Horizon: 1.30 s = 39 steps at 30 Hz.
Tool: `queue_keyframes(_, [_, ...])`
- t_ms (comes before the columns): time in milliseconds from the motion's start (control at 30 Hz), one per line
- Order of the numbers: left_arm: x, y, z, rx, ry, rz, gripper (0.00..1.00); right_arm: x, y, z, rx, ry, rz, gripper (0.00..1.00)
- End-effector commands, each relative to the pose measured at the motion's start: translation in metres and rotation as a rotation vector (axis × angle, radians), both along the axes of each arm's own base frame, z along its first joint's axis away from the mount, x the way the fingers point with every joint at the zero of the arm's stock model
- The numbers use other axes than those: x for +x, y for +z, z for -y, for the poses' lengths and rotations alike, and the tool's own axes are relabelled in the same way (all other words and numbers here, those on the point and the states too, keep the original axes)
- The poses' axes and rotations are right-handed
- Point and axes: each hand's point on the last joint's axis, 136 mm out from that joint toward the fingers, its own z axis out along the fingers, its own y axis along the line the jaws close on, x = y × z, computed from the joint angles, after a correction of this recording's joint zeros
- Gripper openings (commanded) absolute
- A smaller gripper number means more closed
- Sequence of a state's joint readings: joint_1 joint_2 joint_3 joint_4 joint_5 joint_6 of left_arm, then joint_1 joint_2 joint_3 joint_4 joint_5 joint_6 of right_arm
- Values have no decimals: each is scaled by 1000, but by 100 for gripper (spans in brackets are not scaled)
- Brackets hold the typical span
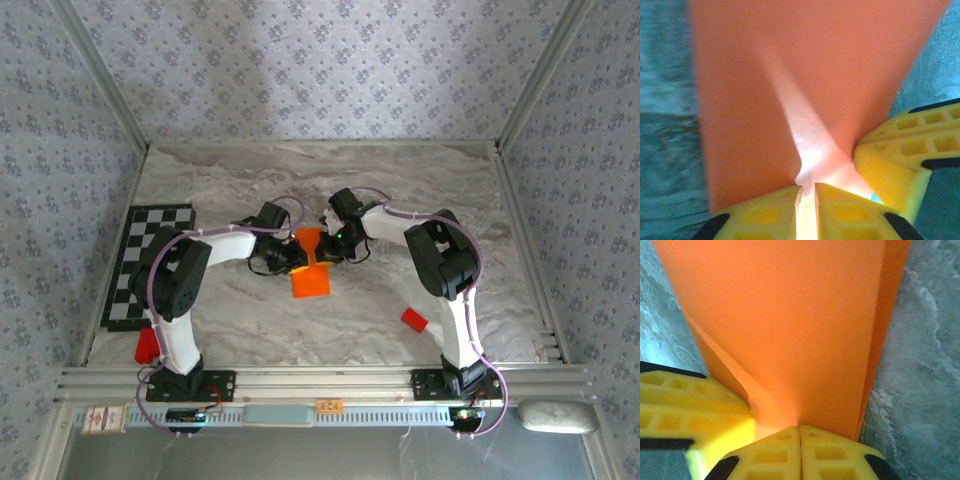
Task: Fold a paper plane with a square sheet of paper (pick it up from the middle)
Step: First fold the square sheet of paper in half at the center of the table.
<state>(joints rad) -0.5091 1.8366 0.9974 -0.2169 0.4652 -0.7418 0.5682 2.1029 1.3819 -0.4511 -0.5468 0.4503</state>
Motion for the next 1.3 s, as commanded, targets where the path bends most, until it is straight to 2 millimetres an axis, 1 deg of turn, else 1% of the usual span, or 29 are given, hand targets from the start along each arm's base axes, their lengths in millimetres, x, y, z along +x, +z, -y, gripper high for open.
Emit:
queue_keyframes(0, [-15, -23, -43, 115, 66, -53, 16, -34, -86, 74, -394, -17, -117, 9])
queue_keyframes(67, [-16, -16, -46, 110, 59, -39, 16, -33, -85, 74, -395, -14, -115, 9])
queue_keyframes(167, [-12, 4, -45, 87, 40, 9, 16, -33, -86, 75, -400, -11, -110, 9])
queue_keyframes(233, [-4, 24, -36, 32, 28, 59, 17, -32, -85, 75, -398, -9, -108, 9])
queue_keyframes(300, [4, 40, -23, -34, 15, 101, 17, -32, -85, 75, -397, -9, -108, 9])
queue_keyframes(367, [12, 47, -11, -74, 8, 115, 17, -33, -86, 75, -398, -9, -111, 9])
queue_keyframes(533, [29, 30, 9, -91, -3, 67, 17, -34, -87, 74, -396, -12, -118, 9])
queue_keyframes(700, [35, 14, 12, -82, -10, 45, 17, -34, -86, 74, -399, -13, -113, 9])
queue_keyframes(767, [33, 7, 9, -69, -10, 34, 17, -33, -85, 74, -399, -11, -108, 9])
queue_keyframes(833, [32, 0, 0, -44, 2, 30, 17, -33, -86, 75, -403, -10, -108, 9])
queue_keyframes(867, [31, -5, -7, -30, 13, 30, 16, -38, -86, 78, -417, -4, -127, 9])
queue_keyframes(1067, [24, -26, -53, 13, 95, 6, 16, -40, -88, 83, -430, 0, -133, 9])
queue_keyframes(1133, [24, -25, -63, 13, 112, 3, 16, -40, -87, 83, -429, 0, -131, 9])
queue_keyframes(1167, [24, -21, -65, 8, 115, 9, 16, -40, -88, 84, -433, -2, -132, 9])
queue_keyframes(1233, [28, -9, -64, -6, 110, 34, 16, -40, -87, 84, -433, -1, -131, 9])
queue_keyframes(1267, [30, 1, -60, -31, 105, 51, 16, -40, -87, 84, -432, 1, -130, 9])
